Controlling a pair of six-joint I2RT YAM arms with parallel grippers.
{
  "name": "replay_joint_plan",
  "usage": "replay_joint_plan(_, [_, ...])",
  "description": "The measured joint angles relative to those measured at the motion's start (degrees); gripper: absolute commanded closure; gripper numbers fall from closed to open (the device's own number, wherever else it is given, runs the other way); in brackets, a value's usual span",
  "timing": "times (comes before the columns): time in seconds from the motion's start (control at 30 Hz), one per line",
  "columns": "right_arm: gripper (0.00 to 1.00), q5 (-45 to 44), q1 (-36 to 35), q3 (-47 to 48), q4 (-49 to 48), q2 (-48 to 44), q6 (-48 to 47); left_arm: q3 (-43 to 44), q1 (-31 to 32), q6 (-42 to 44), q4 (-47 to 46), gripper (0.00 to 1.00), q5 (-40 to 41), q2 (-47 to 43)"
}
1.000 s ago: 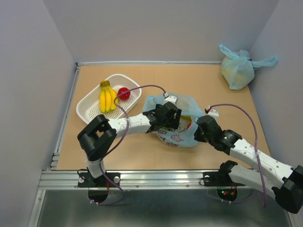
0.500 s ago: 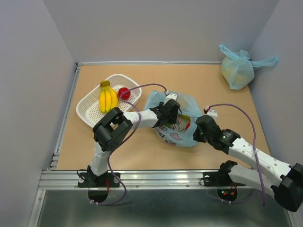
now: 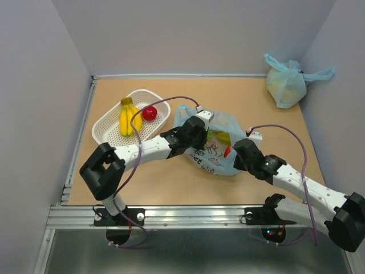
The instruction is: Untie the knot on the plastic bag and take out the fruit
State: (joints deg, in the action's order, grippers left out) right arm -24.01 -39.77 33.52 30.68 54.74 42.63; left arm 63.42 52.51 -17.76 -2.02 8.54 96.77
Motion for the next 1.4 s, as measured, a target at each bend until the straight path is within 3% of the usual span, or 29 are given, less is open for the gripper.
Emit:
replay_joint_plan(0.33, [0.99, -2.14, 0.0, 1.4, -0.33, 4.24, -0.33, -2.25, 0.48, 14.91, 2.78, 1.0, -22.47, -15.15])
replay_joint_plan(0.57, [0.99, -1.81, 0.0, 1.6, -0.7, 4.26, -0.33, 0.83, -4.81, 12.44, 1.53, 1.0, -27.45, -20.87])
replay_joint_plan(0.7, [0.99, -1.2, 0.0, 1.6, -0.7, 3.76, 0.07, 0.33, -10.69, 6.86, -2.8, 1.0, -19.93, -26.36])
replay_joint_plan(0.8, [0.99, -0.74, 0.0, 1.57, -0.7, 2.56, 0.24, -2.4, -15.85, 1.31, -6.14, 1.0, -8.41, -32.11])
replay_joint_plan(1.0, [0.99, 0.04, 0.0, 1.46, -0.7, -0.39, 0.24, -6.21, -28.85, -6.08, -3.17, 1.0, 5.97, -35.39])
replay_joint_plan(1.23, [0.99, 0.66, 0.0, 1.25, -0.7, -1.53, 0.22, -15.58, -44.96, -7.13, 2.1, 1.0, 10.51, -32.61])
replay_joint_plan(1.33, [0.99, 0.72, 0.0, 1.25, -0.7, -1.51, 0.15, -17.2, -49.68, -7.13, 3.5, 0.9, 10.95, -30.51])
replay_joint_plan(1.37, [0.99, 0.74, 0.0, 1.25, -0.7, -1.49, 0.04, -17.57, -51.19, -7.13, 3.67, 0.66, 10.75, -29.79])
replay_joint_plan(1.4, [0.99, 0.72, 0.0, 1.25, -0.72, -1.46, 0.02, -17.7, -52.13, -7.1, 3.72, 0.52, 10.54, -29.42])
